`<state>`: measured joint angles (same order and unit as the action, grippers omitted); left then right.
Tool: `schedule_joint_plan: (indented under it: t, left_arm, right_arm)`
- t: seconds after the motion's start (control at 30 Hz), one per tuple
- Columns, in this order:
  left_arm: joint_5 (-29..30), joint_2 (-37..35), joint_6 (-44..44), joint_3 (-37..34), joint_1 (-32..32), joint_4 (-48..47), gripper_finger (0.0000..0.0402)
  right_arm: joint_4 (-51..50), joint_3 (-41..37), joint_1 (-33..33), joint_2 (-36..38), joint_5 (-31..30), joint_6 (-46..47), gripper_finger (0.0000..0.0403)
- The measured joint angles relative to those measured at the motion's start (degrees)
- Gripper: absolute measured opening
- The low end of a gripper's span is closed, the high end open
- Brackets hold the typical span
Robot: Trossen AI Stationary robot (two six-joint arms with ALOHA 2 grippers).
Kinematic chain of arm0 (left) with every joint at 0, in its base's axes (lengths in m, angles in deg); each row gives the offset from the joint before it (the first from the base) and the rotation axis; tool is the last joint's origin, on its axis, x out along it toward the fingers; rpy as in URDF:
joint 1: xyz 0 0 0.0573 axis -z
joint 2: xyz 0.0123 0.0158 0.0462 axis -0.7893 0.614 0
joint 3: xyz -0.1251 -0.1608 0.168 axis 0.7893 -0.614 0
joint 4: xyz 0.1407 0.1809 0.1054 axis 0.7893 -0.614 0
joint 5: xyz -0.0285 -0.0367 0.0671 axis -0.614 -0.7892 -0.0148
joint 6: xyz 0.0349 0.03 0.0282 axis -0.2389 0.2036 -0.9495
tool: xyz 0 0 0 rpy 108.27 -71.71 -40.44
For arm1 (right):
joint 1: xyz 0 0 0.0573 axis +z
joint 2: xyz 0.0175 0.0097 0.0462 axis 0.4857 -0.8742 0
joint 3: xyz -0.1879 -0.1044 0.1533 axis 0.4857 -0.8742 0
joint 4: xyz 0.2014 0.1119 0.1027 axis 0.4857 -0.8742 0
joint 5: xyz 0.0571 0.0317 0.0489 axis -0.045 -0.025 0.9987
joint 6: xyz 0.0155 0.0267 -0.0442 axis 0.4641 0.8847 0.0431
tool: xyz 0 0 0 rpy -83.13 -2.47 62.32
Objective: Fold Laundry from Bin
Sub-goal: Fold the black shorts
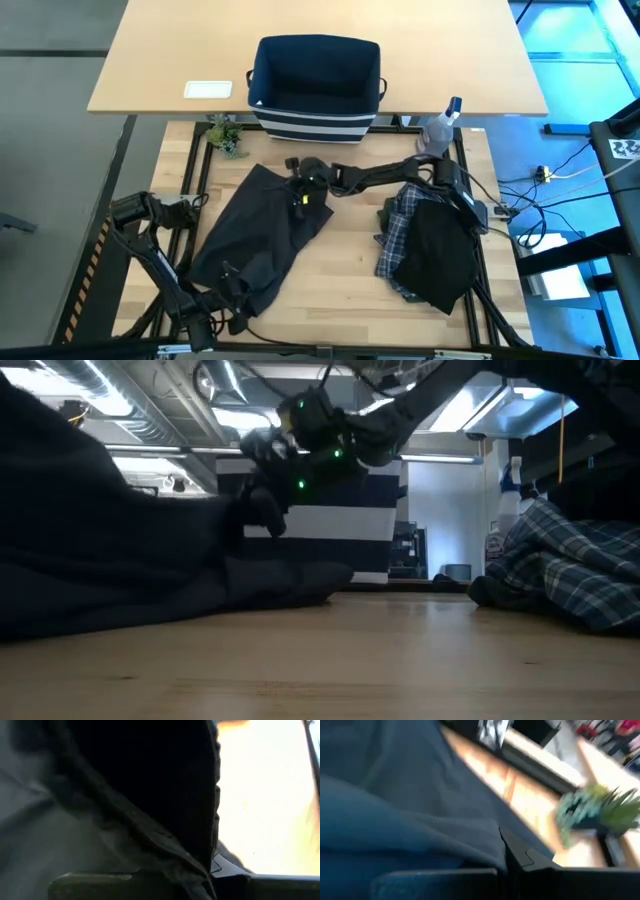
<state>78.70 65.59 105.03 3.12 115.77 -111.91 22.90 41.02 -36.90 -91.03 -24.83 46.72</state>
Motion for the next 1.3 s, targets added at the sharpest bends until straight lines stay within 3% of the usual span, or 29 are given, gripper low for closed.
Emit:
schedule_joint_plan:
  t: [0.2, 0.5, 0.73, 0.9, 1.3]
  left_arm:
    - [-8.46, 0.0, -3.6, 0.0, -2.25, 3.37, 0.0005]
    - [-13.19, 0.0, -18.36, 0.0, -5.29, 15.81, 0.0005]
    - [-16.0, 0.0, -24.13, 0.0, -5.49, 18.05, 0.0005]
    - [-16.44, 0.0, -25.12, 0.0, -5.35, 14.79, 0.0005]
    - [-16.28, -0.04, -12.99, 0.02, -4.23, -6.92, 0.0005]
  right_arm:
    - [-8.17, -0.02, -1.41, -1.21, 1.72, 2.57, 0.0]
    - [-22.17, -0.07, -1.52, -1.19, 1.91, 3.12, 0.0]
    - [-34.52, 0.08, -1.46, -0.58, 3.0, 5.14, 0.0]
    - [-43.86, 0.09, -0.33, -0.44, 5.37, 6.02, 0.0]
    - [-55.81, -0.16, 7.38, 1.43, 5.05, 8.92, 0.0]
